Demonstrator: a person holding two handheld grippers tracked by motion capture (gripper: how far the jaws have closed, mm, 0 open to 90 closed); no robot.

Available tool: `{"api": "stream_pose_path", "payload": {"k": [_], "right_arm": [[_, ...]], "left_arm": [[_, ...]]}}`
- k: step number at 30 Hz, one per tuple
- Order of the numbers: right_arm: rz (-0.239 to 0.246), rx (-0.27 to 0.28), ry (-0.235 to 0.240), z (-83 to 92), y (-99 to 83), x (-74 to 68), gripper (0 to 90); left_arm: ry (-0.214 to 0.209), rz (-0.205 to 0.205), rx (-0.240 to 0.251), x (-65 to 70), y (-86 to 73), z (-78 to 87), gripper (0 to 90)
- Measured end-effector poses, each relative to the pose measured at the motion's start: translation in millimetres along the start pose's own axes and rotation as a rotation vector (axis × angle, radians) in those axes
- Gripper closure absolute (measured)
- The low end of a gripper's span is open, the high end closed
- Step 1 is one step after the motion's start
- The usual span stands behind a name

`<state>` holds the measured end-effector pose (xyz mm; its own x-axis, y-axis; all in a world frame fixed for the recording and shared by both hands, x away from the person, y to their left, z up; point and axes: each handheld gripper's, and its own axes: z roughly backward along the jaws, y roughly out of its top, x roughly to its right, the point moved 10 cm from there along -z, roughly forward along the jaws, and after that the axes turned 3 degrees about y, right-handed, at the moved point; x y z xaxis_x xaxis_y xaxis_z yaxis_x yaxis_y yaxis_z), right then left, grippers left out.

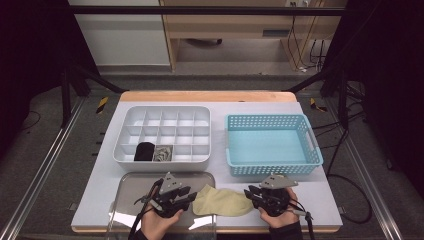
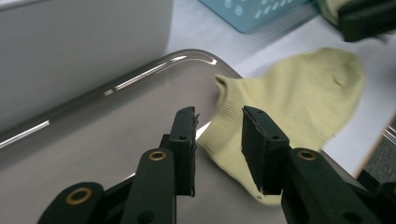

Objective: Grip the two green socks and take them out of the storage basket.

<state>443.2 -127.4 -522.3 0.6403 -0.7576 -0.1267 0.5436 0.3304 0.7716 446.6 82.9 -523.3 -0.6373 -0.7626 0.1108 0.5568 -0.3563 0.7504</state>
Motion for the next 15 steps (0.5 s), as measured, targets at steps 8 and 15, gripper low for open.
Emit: {"api": "stream_pose_path", "payload": {"k": [8, 15], "right_arm": [[-0.046, -0.059, 0.016, -5.0, -29.0, 6.9, 79.9], [-0.021, -0.066, 0.012, -7.2, -27.9, 3.1, 89.3]], "left_arm": [[-0.027, 0.016, -0.049, 3.0, -7.8, -15.9, 75.9], [-0.028, 0.006, -0.037, 4.4, -8.9, -13.7, 88.7]]}}
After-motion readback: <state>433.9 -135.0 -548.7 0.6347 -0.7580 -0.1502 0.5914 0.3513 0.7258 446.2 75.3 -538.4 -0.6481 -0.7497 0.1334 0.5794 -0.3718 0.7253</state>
